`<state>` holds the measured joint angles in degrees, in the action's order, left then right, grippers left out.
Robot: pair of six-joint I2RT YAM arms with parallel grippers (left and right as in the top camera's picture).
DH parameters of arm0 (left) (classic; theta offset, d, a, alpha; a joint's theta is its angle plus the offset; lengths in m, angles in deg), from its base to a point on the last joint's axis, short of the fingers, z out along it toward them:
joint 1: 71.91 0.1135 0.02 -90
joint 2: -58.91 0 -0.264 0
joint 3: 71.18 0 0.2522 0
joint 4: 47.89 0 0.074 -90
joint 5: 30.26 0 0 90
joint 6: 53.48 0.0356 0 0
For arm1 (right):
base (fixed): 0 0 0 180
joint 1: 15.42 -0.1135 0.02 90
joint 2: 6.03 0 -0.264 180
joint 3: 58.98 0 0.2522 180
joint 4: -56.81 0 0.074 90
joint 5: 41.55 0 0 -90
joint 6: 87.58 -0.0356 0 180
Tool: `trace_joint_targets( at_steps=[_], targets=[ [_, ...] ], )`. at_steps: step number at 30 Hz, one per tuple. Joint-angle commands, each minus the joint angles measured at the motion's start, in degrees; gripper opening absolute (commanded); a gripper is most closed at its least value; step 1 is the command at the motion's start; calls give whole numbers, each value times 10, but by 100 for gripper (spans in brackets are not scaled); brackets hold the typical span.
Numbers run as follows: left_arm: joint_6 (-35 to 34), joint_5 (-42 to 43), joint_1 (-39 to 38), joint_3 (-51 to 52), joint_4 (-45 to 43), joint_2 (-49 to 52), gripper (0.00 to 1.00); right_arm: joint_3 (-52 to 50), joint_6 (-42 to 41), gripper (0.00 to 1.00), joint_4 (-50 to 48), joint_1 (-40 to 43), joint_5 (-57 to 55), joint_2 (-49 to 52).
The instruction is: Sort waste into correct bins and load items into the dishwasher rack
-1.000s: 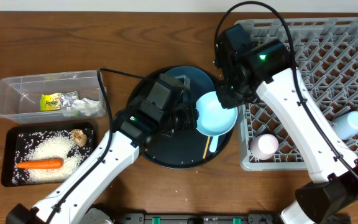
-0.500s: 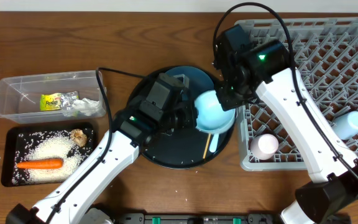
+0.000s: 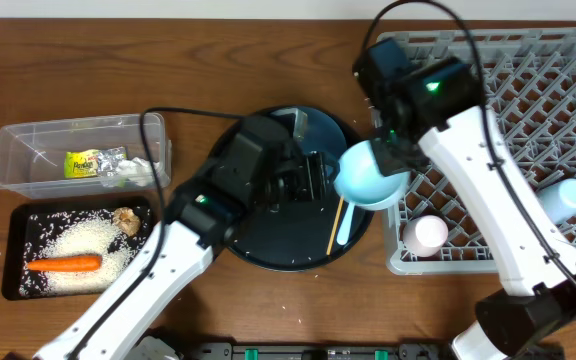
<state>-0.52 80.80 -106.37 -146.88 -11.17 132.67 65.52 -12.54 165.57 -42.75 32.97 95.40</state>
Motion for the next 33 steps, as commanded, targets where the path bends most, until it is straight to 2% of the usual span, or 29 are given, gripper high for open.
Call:
trace_joint_targets(
  at_steps=[1,7,10,11,12,14,19,23,29,33],
  targets=[
    [20,-3,10,-21,27,-31,61,39,-53,1,23,43,-123,-5],
    [59,-82,13,-21,135,-37,61,40,-69,1,20,147,-181,-17],
    [73,-127,13,-21,181,-36,64,39,-77,1,21,214,-240,-15],
    [73,-137,13,-21,190,-36,72,39,-90,1,19,235,-260,-15],
    [73,-145,13,-21,199,-36,84,39,-106,1,16,259,-278,-15],
    [73,-145,13,-21,209,-36,99,39,-134,1,9,306,-291,-15],
    [73,-145,13,-21,211,-36,98,39,-150,1,-27,413,-299,-14],
    [72,-145,13,-21,211,-36,98,39,-150,1,-53,464,-349,-12],
    [73,-145,13,-21,211,-36,98,39,-136,1,-94,479,-425,1],
    [73,-145,13,-21,211,-36,98,39,-99,1,-122,479,-454,32]
  ],
)
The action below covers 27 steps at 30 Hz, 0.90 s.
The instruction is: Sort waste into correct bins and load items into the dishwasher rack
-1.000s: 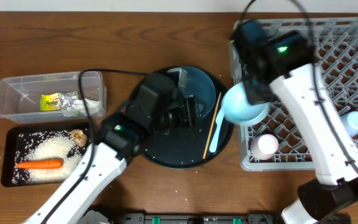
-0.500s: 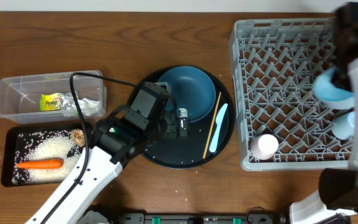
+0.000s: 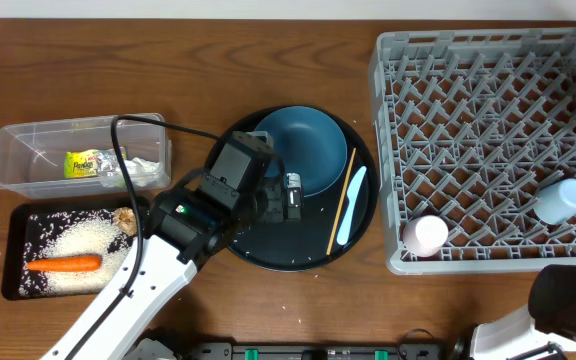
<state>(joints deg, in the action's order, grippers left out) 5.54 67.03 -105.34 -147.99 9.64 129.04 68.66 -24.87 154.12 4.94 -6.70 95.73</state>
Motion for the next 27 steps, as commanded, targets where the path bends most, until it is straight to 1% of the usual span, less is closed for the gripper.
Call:
trace_joint_targets(
  at_steps=[1,7,15,20,27],
  targets=[
    [12,-7,3,-9,3,0,98,8,25,1,-7,2,-65,42],
    [12,-7,3,-9,3,0,98,8,42,1,-7,-3,-103,133],
    [12,-7,3,-9,3,0,98,8,58,1,-12,-46,-141,241],
    [12,-7,3,-9,3,0,98,8,79,1,-17,-66,-141,285],
    [12,-7,3,-9,3,0,98,8,83,1,-23,-88,-139,322]
  ],
)
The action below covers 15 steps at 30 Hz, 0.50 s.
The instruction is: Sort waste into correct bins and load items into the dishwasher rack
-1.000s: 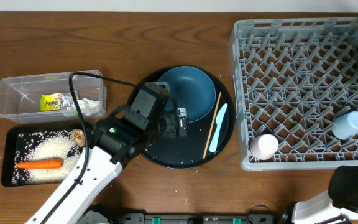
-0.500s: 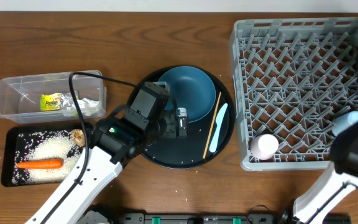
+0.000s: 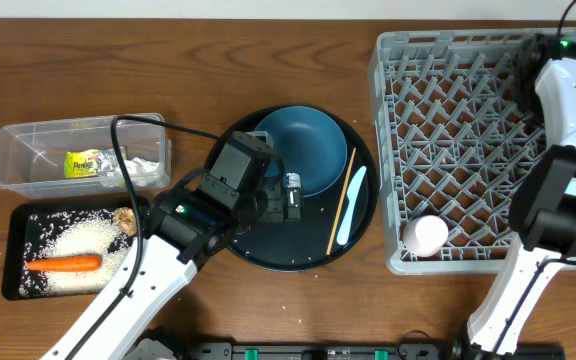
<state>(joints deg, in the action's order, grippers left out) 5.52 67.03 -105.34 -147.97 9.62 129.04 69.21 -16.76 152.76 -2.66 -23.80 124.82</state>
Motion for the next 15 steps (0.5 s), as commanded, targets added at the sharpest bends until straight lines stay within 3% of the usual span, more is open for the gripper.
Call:
trace_joint_targets(
  at_steps=[1,2,4,5,7,10,15],
  targets=[
    [12,-7,3,-10,3,0,98,2,2,1,-14,-15,35,32],
    [12,-7,3,-10,3,0,98,2,3,1,-22,-18,40,32],
    [12,-7,3,-10,3,0,98,2,20,11,-34,-24,53,32],
    [12,-7,3,-10,3,0,98,2,29,18,-39,-27,62,32],
    [12,-7,3,-10,3,0,98,2,37,44,-47,-33,83,32],
    [12,-7,3,-10,3,0,98,2,37,65,-53,-42,110,32],
    [12,-7,3,-10,3,0,98,3,47,69,-57,-61,148,31]
  ],
)
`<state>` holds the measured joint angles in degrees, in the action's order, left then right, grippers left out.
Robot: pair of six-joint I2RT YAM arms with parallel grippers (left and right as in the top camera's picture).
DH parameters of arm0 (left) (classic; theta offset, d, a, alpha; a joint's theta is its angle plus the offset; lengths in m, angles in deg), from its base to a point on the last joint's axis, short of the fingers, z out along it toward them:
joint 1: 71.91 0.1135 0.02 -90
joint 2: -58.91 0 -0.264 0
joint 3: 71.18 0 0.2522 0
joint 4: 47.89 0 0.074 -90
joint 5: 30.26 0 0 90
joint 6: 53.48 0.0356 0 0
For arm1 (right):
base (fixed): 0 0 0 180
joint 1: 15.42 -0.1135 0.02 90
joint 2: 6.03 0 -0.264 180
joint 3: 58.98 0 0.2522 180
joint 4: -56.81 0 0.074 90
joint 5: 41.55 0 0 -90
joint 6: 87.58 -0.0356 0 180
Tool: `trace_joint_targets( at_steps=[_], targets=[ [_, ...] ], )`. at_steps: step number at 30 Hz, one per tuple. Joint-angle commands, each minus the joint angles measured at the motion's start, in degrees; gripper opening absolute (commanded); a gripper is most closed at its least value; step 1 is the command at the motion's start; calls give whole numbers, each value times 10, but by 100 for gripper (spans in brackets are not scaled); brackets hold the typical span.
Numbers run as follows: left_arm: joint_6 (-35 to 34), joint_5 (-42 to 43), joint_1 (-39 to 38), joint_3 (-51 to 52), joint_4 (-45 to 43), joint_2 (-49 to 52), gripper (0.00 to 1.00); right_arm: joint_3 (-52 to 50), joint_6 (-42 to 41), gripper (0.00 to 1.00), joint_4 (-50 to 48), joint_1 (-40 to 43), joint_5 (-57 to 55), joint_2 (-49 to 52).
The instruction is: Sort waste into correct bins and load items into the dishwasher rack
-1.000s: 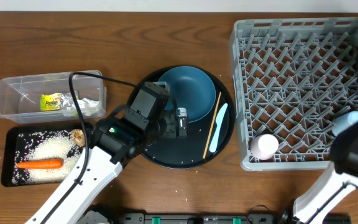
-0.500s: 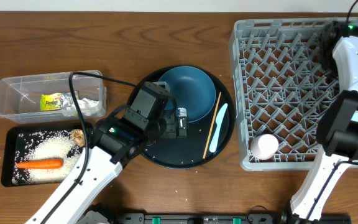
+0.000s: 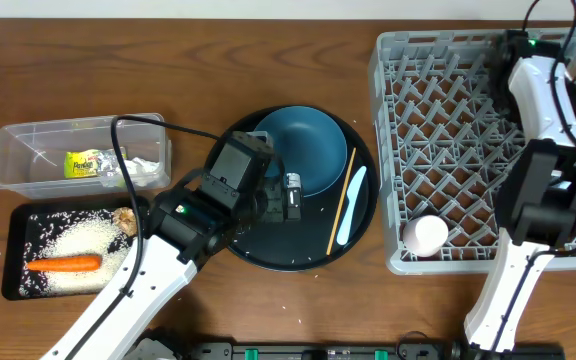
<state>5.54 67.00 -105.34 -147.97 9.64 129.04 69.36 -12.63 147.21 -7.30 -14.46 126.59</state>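
A dark blue bowl (image 3: pixel 308 148) sits on the round black plate (image 3: pixel 268 245) at the table's middle. A wooden chopstick (image 3: pixel 341 200) and a light blue spoon (image 3: pixel 351 205) lie on the plate's right side. My left gripper (image 3: pixel 291 196) hovers low over the plate just left of the bowl's near rim; it looks open and holds nothing. The grey dishwasher rack (image 3: pixel 438 110) fills the right side, with a pale pink cup (image 3: pixel 428 233) in its near left corner. My right arm (image 3: pixel 533 75) reaches over the rack's far right; its fingers do not show.
A clear bin (image 3: pixel 28 140) holding wrappers (image 3: pixel 93 163) stands at the left. In front of it is a black tray (image 3: pixel 16 285) with rice, a carrot (image 3: pixel 63 264) and a brown scrap. My right arm's lower links cover the rack's right edge.
My right arm's upper end has shifted slightly left along the rack's far edge. The left arm, the bowl, the chopstick and the spoon have not moved.
My right gripper first held a light blue bowl over the gap between plate and rack, with my left gripper on the plate. Then the right arm was out of view and the left gripper had drawn back. The right arm later stood over the rack's right side, and remains there.
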Motion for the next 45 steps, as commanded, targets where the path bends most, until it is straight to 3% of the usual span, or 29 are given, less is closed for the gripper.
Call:
trace_joint_targets(
  at_steps=[1,5,13,17,20,25,28,31,45],
  targets=[
    [12,-7,3,-10,3,0,98,2,6,72,-2,-18,63,12],
    [12,-7,3,-10,3,0,98,20,16,81,-1,-29,119,12],
    [12,-7,3,-10,3,0,98,108,18,86,25,-33,314,-8],
    [12,-7,3,-10,3,0,98,156,19,84,48,-33,438,-40],
    [12,-7,3,-10,3,0,98,169,21,76,61,-32,516,-78],
    [12,-7,3,-10,3,0,98,169,85,73,83,-32,662,-161],
    [12,-7,3,-10,3,0,98,169,84,76,111,-32,676,-208],
    [12,-7,3,-10,3,0,98,169,83,99,135,-33,677,-253],
    [12,-7,3,-10,3,0,98,169,83,99,139,-33,677,-303]
  ],
)
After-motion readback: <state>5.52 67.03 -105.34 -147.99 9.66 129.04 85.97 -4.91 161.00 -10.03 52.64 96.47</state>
